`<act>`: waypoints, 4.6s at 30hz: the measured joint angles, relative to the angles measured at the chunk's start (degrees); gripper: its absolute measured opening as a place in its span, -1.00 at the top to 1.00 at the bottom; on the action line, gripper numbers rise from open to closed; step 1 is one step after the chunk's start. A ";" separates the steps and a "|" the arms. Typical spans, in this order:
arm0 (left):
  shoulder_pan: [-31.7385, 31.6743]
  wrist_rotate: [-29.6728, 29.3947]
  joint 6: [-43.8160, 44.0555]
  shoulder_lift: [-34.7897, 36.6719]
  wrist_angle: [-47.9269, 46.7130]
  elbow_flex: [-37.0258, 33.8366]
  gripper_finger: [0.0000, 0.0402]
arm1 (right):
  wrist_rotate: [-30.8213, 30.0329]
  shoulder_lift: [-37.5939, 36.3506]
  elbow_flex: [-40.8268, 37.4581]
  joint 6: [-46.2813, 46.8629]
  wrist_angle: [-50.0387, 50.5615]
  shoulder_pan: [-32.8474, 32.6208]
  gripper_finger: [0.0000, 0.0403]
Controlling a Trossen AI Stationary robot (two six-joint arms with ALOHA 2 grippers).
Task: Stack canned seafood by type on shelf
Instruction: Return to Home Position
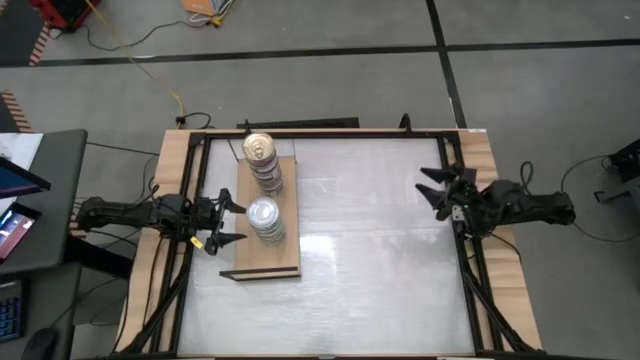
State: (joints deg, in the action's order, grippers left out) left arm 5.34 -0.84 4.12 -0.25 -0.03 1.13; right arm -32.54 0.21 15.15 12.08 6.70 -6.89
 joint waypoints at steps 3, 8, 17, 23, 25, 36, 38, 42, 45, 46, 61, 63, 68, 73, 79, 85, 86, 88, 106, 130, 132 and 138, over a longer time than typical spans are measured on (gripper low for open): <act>0.00 0.00 0.00 0.00 0.00 0.00 -0.62 | 0.13 -0.01 -3.79 0.19 -4.14 -0.05 -0.60; 0.00 0.01 0.00 0.00 0.00 -0.02 -0.62 | 0.20 0.00 -8.56 2.18 -7.94 -0.05 -0.60; 0.00 0.00 0.00 0.00 0.00 -0.02 -0.62 | 0.18 0.10 -10.57 8.91 -2.54 -0.09 -0.60; 0.00 0.01 0.00 0.00 0.00 -0.02 -0.62 | 0.18 0.11 -10.57 8.91 2.38 -0.09 -0.60; 0.00 0.00 0.00 0.00 0.00 -0.02 -0.62 | 0.20 0.11 -10.46 8.93 3.31 -0.09 -0.60; 0.00 0.00 0.00 0.00 0.00 -0.02 -0.62 | 0.18 0.11 -10.39 8.93 4.24 -0.09 -0.60; 0.00 0.00 0.00 0.00 0.00 -0.02 -0.62 | 0.18 0.11 -10.39 8.93 4.26 -0.09 -0.60; 0.00 0.00 0.00 0.00 0.00 -0.02 -0.62 | 0.18 0.11 -10.39 8.93 4.30 -0.09 -0.60; 0.00 0.00 0.00 0.00 0.00 -0.02 -0.62 | 0.18 0.11 -10.39 8.93 4.35 -0.09 -0.60; 0.00 0.00 0.00 0.00 0.00 -0.02 -0.62 | 0.18 0.11 -10.39 8.93 4.37 -0.09 -0.60; 0.00 0.00 0.00 0.00 0.00 -0.02 -0.62 | 0.18 0.11 -10.44 8.93 4.41 -0.09 -0.60; -0.01 0.00 0.00 0.00 0.00 -0.02 -0.62 | 0.18 0.11 -10.44 8.93 4.41 -0.09 -0.60; 0.00 0.00 0.00 0.00 0.00 -0.02 -0.62 | 0.18 0.11 -10.46 8.93 4.41 -0.09 -0.60; 0.00 0.00 -0.02 0.00 0.00 -0.02 -0.62 | 0.18 0.11 -10.48 8.93 4.43 -0.09 -0.60; 0.00 0.00 0.00 0.00 0.00 -0.02 -0.62 | 0.18 0.11 -10.48 8.93 4.42 -0.09 -0.60; -0.02 0.00 -0.01 0.00 0.00 -0.02 -0.62 | 0.18 0.11 -10.50 8.93 4.43 -0.09 -0.60; 0.00 0.00 -0.02 0.00 0.00 -0.02 -0.62 | 0.18 0.11 -10.50 8.92 4.43 -0.09 -0.60; 0.00 0.00 0.00 0.00 0.00 -0.02 -0.62 | 0.18 0.11 -10.50 8.93 4.43 -0.09 -0.60; -0.01 0.00 -0.01 0.00 0.00 -0.02 -0.62 | 0.18 0.11 -10.50 8.93 4.43 -0.08 -0.60; -0.01 0.00 -0.02 0.00 0.00 -0.02 -0.62 | 0.18 0.11 -10.53 8.93 4.43 -0.09 -0.60; -0.02 0.00 -0.02 0.00 0.00 -0.02 -0.62 | 0.18 0.11 -10.53 8.91 4.43 -0.09 -0.60; -0.02 0.00 -0.02 0.00 0.00 -0.02 -0.62 | 0.18 0.11 -10.53 8.93 4.44 -0.09 -0.60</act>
State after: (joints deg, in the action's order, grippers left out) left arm 5.32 -0.84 4.10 -0.25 -0.03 1.10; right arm -32.36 0.32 4.62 21.02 11.15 -6.98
